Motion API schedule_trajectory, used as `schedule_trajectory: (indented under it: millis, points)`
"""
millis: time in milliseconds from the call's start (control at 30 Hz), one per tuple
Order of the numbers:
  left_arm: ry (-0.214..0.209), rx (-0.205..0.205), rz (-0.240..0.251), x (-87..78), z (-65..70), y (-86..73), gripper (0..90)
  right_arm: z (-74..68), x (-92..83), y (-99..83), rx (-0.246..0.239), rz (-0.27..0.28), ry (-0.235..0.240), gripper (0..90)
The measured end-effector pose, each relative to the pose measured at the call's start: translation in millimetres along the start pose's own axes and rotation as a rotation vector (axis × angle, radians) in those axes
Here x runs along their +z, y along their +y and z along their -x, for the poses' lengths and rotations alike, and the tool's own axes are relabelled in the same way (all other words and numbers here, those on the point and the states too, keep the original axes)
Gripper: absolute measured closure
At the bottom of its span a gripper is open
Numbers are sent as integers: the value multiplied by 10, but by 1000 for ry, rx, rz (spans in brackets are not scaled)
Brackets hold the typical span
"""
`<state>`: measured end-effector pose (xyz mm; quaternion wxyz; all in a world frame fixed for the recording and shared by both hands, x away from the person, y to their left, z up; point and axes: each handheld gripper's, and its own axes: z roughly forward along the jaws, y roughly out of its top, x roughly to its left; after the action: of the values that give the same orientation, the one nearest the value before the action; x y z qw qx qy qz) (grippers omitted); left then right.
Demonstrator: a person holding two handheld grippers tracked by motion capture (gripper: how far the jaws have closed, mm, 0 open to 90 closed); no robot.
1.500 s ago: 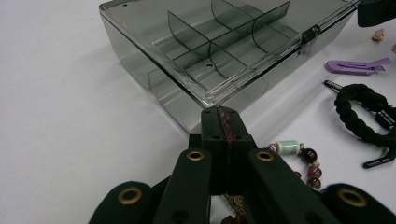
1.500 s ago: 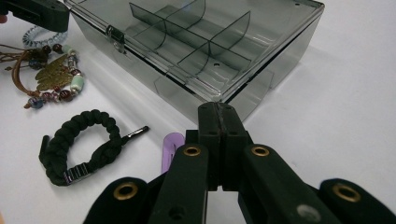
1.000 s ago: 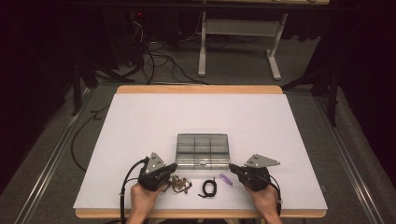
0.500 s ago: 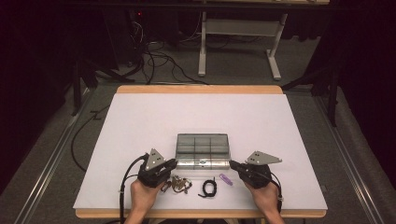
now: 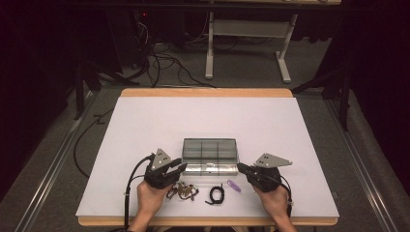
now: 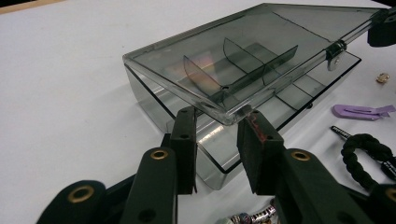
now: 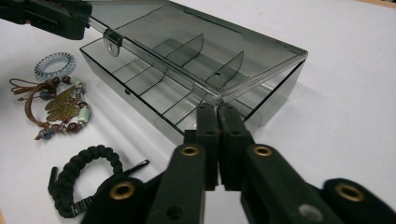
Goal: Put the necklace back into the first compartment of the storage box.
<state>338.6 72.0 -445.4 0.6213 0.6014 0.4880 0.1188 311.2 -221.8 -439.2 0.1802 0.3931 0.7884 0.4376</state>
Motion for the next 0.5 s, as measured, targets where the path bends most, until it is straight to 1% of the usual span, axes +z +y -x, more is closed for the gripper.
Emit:
schedule_trajectory:
  millis: [67, 133, 200, 267, 300, 400, 433, 500]
  points:
    - [0, -5, 2, 9, 4, 2, 672, 5, 7, 5, -5, 0, -5, 857]
    - [1, 1, -5, 21, 0, 6, 667, 13, 21, 21, -4, -6, -13, 821]
    - [2, -1, 2, 29, -3, 8, 649, 14, 40, 41, -17, -17, -30, 786]
    - [3, 2, 2, 30, -7, 9, 642, 9, 45, 47, -17, -21, -35, 775]
    - [4, -6, 9, 36, -4, 10, 627, 12, 50, 54, -25, -24, -47, 748]
    - [6, -6, 11, 35, -10, 20, 613, 15, 48, 60, -20, -22, -53, 723]
    - [8, -5, 10, 30, -12, 23, 605, 28, 40, 67, -24, -16, -60, 688]
    - [9, -6, 13, 21, -19, 35, 600, 33, 39, 69, -23, -17, -62, 678]
